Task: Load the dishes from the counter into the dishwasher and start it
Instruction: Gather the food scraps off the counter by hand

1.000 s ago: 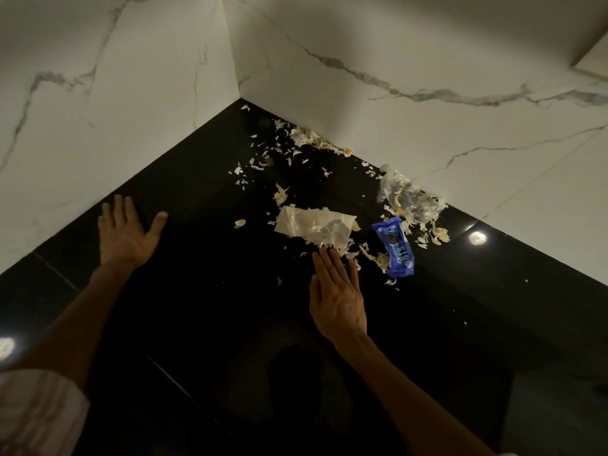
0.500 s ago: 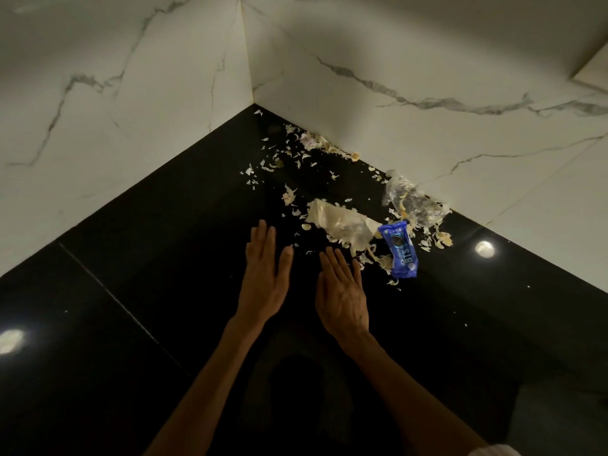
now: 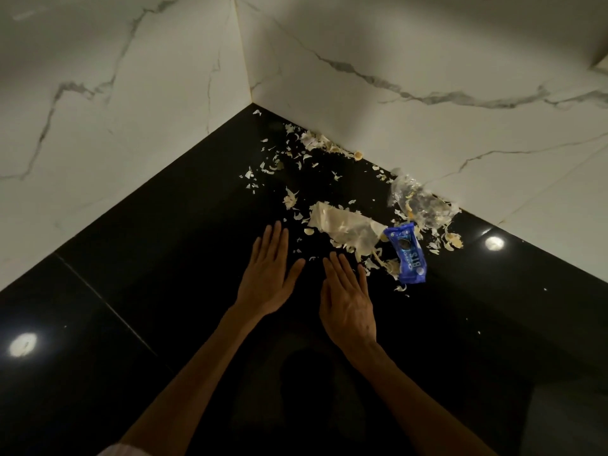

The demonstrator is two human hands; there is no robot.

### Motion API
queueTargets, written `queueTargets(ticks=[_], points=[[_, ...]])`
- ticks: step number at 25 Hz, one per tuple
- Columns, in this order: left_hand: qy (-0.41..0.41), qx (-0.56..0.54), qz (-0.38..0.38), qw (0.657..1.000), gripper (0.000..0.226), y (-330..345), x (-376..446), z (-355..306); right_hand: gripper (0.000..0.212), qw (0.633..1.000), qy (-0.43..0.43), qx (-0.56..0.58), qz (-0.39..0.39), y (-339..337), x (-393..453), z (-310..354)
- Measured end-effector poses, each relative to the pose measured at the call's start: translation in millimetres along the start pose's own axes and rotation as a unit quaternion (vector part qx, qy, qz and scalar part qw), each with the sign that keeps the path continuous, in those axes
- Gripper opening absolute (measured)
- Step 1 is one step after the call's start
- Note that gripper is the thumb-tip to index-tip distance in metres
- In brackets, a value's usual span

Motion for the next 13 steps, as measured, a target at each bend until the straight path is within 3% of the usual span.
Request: queueTargets(ticks=[2, 5, 7, 13], points=[[-0.005, -0.074, -0.035, 0.997, 0.075, -5, 37, 9, 0.057, 1.000, -0.003, -0.005, 0.000, 1, -2, -1], [-0.080, -0.124, -0.095, 0.984, 0.073, -21, 103, 51, 0.053, 1.000, -0.006, -0.009, -0.018, 4, 0, -3], [-0.098, -0.096, -0.086, 0.987, 0.076, -25, 141, 76, 0.052, 1.000, -0.005, -0.012, -0.025, 6, -1, -3], [-0.045, -0.038, -0.049, 0.997, 0.086, -20, 236, 96, 0.051, 0.999, -0.003, -0.022, -0.023, 7, -1, -3]])
Point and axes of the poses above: each hand's wrist, its own x-axis towards the middle knuckle, its own y-axis out of the palm, z = x × y, the point moved 1 cm from there along x, towards the middle knuckle, and after that the axes turned 12 degrees about -z, right-handed, at the moved point
